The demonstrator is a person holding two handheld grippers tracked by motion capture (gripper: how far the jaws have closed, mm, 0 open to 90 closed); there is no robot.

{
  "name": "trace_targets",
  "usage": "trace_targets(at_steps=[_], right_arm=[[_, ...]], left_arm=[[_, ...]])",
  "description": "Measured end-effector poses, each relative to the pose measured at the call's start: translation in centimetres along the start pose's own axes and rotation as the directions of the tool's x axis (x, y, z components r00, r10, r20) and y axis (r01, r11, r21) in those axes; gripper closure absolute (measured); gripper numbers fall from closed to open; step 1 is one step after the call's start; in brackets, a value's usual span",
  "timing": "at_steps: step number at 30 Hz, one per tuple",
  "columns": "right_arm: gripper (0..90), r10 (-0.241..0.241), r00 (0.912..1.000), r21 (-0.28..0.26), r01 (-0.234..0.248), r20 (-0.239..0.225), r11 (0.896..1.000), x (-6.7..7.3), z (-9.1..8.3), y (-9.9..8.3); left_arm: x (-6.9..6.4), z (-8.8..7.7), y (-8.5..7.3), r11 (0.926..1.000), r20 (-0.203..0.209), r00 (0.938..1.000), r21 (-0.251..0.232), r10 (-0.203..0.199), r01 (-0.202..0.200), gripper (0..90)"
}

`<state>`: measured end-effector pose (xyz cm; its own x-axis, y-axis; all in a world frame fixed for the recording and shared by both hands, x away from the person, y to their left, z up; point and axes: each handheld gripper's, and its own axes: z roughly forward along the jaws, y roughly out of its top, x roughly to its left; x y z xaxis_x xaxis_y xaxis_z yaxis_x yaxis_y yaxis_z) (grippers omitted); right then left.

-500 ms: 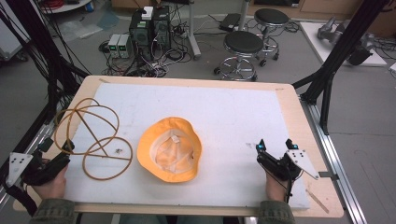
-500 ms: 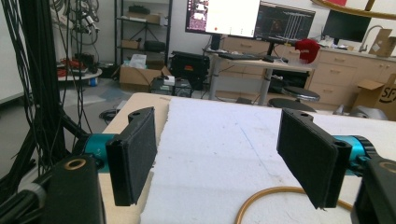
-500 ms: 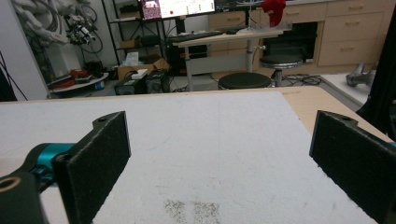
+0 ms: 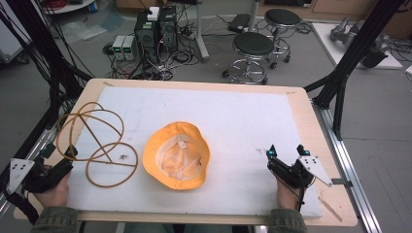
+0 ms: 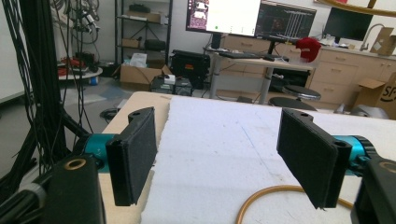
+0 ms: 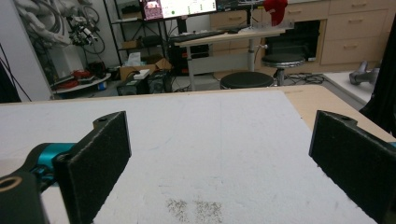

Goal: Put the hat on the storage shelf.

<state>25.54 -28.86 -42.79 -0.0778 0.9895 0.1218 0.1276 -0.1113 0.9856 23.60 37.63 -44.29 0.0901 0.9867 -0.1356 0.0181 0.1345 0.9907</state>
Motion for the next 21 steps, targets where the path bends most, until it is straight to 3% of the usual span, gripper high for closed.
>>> trace_targets(at_steps=[16, 21], right_arm=[[4.2, -0.003, 0.9999, -0.005, 0.002, -0.011, 1.000, -0.02, 0.07, 0.03], [4.1, 0.002, 0.9995, -0.004, -0.002, -0.033, 1.000, 0.01, 0.22, 0.00]], left_arm=[[0.00, 0.06, -0.04, 1.0000, -0.004, 1.0000, 0.002, 0.000, 0.000, 28.8], [0.05, 0.10, -0.07, 0.9999, -0.004, 1.0000, 0.005, -0.009, 0.009, 28.8]])
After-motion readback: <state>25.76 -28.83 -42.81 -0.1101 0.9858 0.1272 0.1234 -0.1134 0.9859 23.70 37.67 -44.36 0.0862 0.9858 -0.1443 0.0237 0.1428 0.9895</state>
